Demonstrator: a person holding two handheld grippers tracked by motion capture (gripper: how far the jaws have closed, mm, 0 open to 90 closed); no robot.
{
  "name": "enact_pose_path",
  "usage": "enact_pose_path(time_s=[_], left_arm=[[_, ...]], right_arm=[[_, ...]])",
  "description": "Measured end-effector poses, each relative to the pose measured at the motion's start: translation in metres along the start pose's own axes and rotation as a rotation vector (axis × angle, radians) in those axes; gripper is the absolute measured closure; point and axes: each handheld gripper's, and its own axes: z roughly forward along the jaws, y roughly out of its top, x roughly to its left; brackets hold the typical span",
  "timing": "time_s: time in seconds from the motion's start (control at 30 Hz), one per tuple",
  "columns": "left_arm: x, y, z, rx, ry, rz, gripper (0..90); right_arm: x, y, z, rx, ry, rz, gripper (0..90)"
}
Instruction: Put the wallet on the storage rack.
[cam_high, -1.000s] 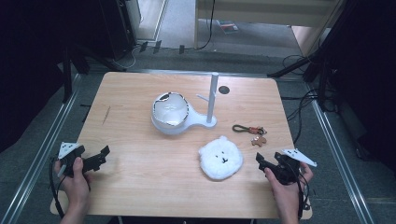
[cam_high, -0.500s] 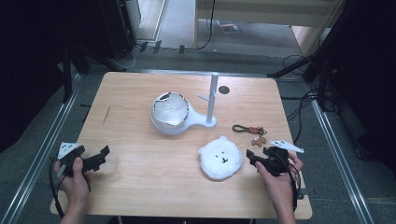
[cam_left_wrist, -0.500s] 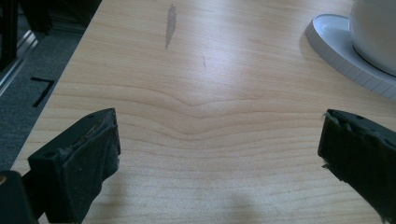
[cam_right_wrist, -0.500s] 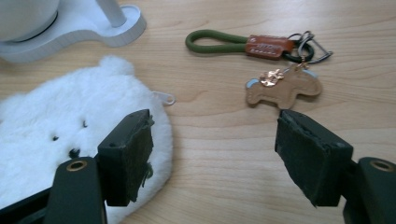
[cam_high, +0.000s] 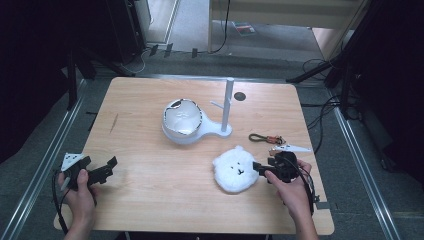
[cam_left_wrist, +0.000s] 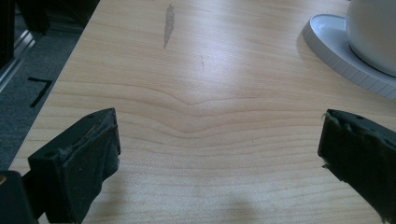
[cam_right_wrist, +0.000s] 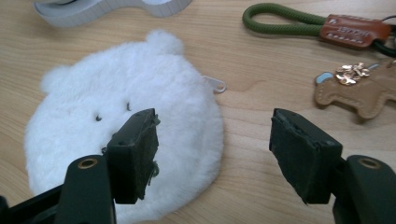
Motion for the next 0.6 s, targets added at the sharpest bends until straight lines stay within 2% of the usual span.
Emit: enact_pose_path(time_s=[0.17,0.43,0.47,0.6], left_arm=[[0.0,0.0,0.0,0.0,-0.002,0.0,0.0],[0.0,0.0,0.0,-0.001,-0.003,-0.001,0.0],[0.0,0.0,0.0,-0.001,-0.003,-0.001,0.0],[0.0,0.0,0.0,0.0,-0.003,0.001,0.0]], right_arm=[[0.001,0.0,0.009,0.027,0.006,-0.012,34.0],[0.002,-0.002,0.018,0.039,0.018,-0.026,38.9],[0.003,-0.003,0.02,0.055,-0.008,-0.05,38.9],[0.007,-0.004,0.024,0.065,-0.004,-0.079,40.9]])
